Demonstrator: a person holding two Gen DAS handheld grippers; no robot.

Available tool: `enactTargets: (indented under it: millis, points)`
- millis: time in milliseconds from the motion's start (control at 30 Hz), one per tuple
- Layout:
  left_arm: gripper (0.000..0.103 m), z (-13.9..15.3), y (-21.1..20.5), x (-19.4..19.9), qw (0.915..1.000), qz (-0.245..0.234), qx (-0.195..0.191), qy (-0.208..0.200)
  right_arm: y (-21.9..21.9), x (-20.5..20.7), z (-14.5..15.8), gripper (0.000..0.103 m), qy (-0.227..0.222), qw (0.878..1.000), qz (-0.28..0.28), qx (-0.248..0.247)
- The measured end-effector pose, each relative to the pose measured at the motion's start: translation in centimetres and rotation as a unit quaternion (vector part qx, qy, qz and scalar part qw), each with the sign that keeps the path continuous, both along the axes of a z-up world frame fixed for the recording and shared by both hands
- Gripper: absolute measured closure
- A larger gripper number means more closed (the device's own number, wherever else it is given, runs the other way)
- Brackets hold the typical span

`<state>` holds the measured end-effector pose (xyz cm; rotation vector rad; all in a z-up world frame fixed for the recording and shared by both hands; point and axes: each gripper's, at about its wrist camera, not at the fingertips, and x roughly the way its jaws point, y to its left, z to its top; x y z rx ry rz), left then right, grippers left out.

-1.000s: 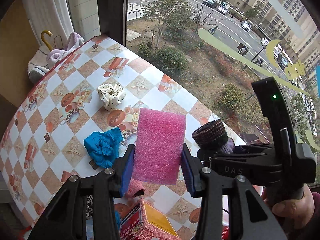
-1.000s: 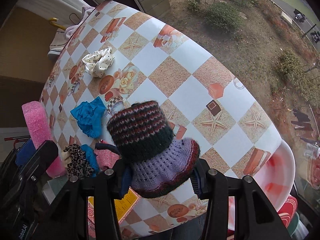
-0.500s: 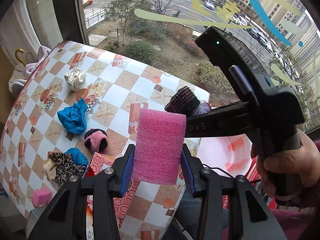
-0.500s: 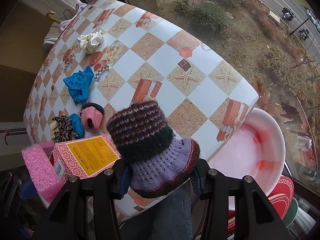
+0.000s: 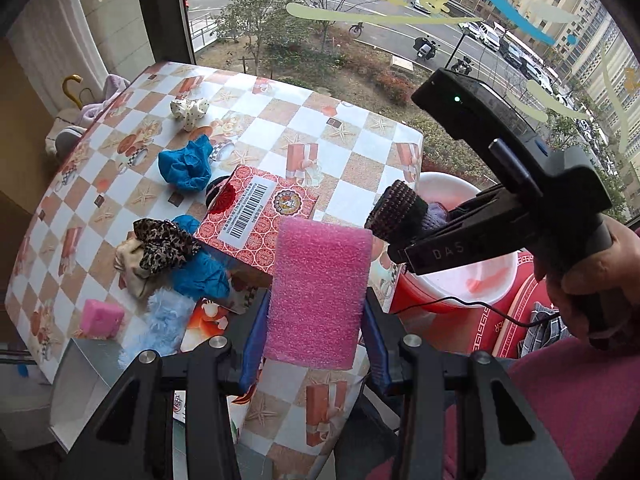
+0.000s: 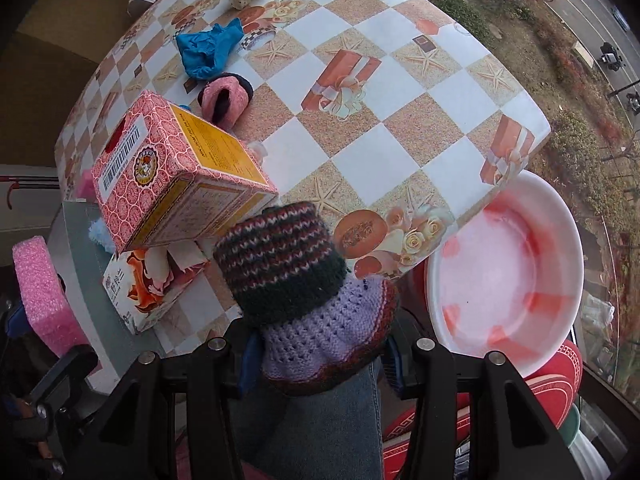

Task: Organize soft objects
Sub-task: 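Lift the pink sponge and knitted hat and carry both toward the white box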

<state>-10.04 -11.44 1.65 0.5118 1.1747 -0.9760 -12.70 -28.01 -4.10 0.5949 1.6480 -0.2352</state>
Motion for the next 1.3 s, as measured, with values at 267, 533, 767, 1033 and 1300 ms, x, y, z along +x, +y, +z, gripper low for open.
enactTargets:
  millis: [267, 533, 767, 1033, 1300]
  points:
    - [0.055, -0.1, 6.5, 0.8, 0.9953, 0.094, 0.021, -0.013, 6.4, -0.1, 0.3, 0.053, -0.024, 0.995, 0.082, 0.049]
    - [0.055, -0.1, 12.1, 2.0, 0.9808, 0.191, 0.037, -0.017, 11.5, 1.9, 2.7, 0.053, -0.069, 0.981, 0.18, 0.036]
    - [0.055, 0.4, 15.6, 2.9, 0.9672, 0.248, 0.046, -0.028, 14.5, 3.9, 4.7, 0.053, -0.104, 0.967, 0.23, 0.028]
    - [0.055, 0.7, 17.5, 3.6, 0.9582, 0.28, 0.048, -0.038, 16.4, 5.7, 6.5, 0.053, -0.134, 0.959, 0.248, 0.026]
    - [0.055, 1.1, 17.8, 3.8, 0.957, 0.284, 0.041, -0.041, 17.6, 6.6, 7.3, 0.053, -0.143, 0.954, 0.264, 0.023]
